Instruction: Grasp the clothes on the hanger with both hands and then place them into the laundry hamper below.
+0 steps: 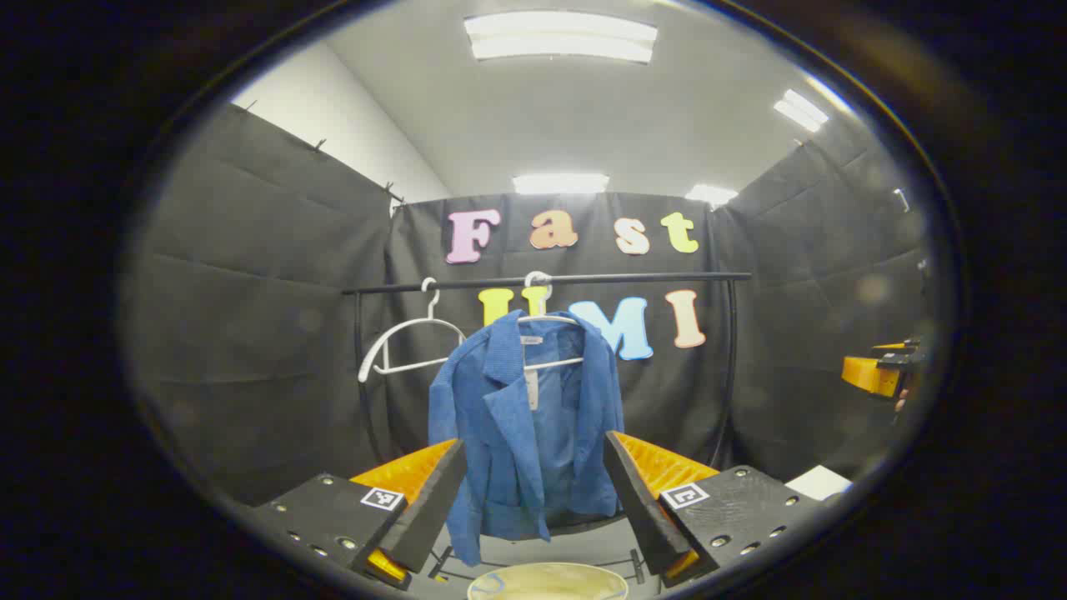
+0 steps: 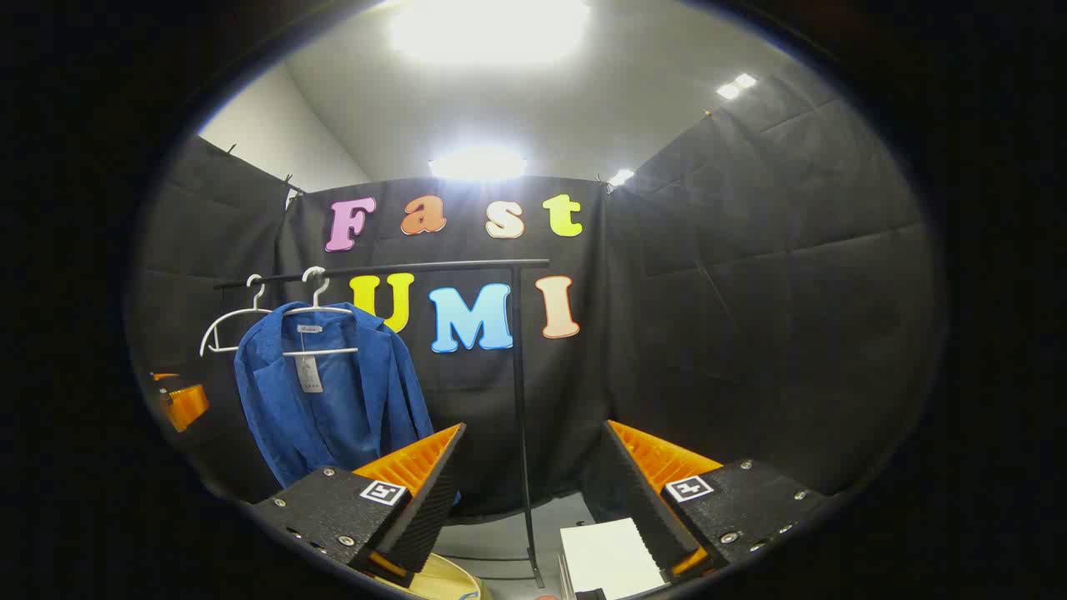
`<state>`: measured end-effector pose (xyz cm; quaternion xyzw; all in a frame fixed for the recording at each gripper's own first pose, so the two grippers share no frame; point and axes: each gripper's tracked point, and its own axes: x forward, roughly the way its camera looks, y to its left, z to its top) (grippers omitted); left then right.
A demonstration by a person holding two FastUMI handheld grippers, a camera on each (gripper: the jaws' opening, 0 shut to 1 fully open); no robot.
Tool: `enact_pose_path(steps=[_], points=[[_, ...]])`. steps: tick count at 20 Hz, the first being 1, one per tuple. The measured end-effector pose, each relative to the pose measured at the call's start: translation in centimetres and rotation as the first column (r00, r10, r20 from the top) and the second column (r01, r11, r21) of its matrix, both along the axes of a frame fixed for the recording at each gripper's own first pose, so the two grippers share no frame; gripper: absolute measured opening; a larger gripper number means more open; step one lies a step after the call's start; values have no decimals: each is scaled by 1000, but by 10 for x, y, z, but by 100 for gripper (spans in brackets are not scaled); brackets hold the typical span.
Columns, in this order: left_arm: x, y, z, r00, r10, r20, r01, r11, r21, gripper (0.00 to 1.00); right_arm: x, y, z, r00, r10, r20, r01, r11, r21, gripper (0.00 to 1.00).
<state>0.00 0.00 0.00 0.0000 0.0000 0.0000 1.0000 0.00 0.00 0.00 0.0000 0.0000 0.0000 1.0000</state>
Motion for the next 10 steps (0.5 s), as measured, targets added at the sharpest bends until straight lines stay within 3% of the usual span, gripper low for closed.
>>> enact_pose_path(steps=[4,10], points=[[-8,-2,-8,1000,-18,-3,18,998,-65,95,-5,-3,-6,1000,-16,-17,16,1000,13,97],[-10,3,-16,1000,-14,-18,13,995,-94,95,-8,9,-6,1000,2,-24,-2,1000,11,97]])
